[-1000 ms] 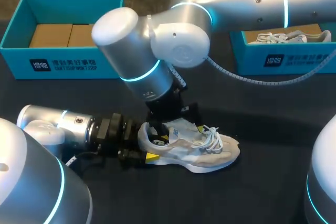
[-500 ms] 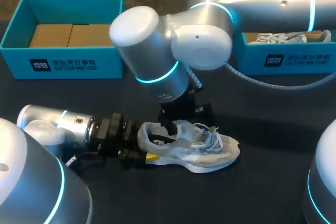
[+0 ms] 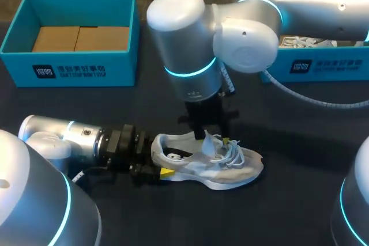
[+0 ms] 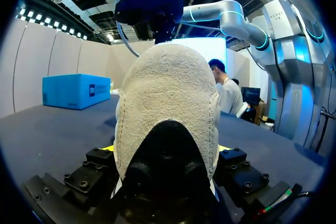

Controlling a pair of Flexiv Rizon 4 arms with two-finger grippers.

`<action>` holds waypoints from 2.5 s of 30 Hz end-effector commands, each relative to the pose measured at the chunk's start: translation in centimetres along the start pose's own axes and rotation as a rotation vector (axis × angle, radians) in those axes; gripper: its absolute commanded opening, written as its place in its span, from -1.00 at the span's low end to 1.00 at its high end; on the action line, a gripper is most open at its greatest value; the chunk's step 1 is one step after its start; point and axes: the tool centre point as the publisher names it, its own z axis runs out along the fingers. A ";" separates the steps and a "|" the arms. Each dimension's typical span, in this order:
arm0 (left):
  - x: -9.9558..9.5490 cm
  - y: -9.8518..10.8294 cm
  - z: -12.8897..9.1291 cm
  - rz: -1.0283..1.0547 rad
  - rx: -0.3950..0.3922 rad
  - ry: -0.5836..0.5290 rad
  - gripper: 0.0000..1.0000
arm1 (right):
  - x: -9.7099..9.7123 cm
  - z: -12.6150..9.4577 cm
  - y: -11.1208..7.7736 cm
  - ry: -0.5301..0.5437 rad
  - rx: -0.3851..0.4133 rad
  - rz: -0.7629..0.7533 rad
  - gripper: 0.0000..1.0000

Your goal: Take the shoe out of the shoebox, open the shoe tongue, remove and reinsert the insole, then place the shoe into the shoebox

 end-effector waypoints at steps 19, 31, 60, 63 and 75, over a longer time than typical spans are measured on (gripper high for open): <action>0.0 0.1 0.1 0.000 0.000 -0.004 -1.00 | -4.6 -0.9 -1.1 0.173 0.019 0.463 -1.00; 0.0 0.1 0.1 0.000 0.000 -0.004 -1.00 | -8.3 1.4 -1.0 0.371 0.021 0.447 -1.00; 0.0 0.1 0.1 0.000 0.000 -0.004 -1.00 | -10.2 4.4 -0.7 0.481 0.051 0.388 -0.33; 0.0 0.1 0.1 0.000 0.000 -0.004 -1.00 | -10.9 3.2 -0.8 0.440 0.043 0.404 0.14; 0.0 0.1 0.1 0.000 0.000 -0.004 -1.00 | -12.7 -3.7 -0.2 0.239 -0.030 0.352 0.25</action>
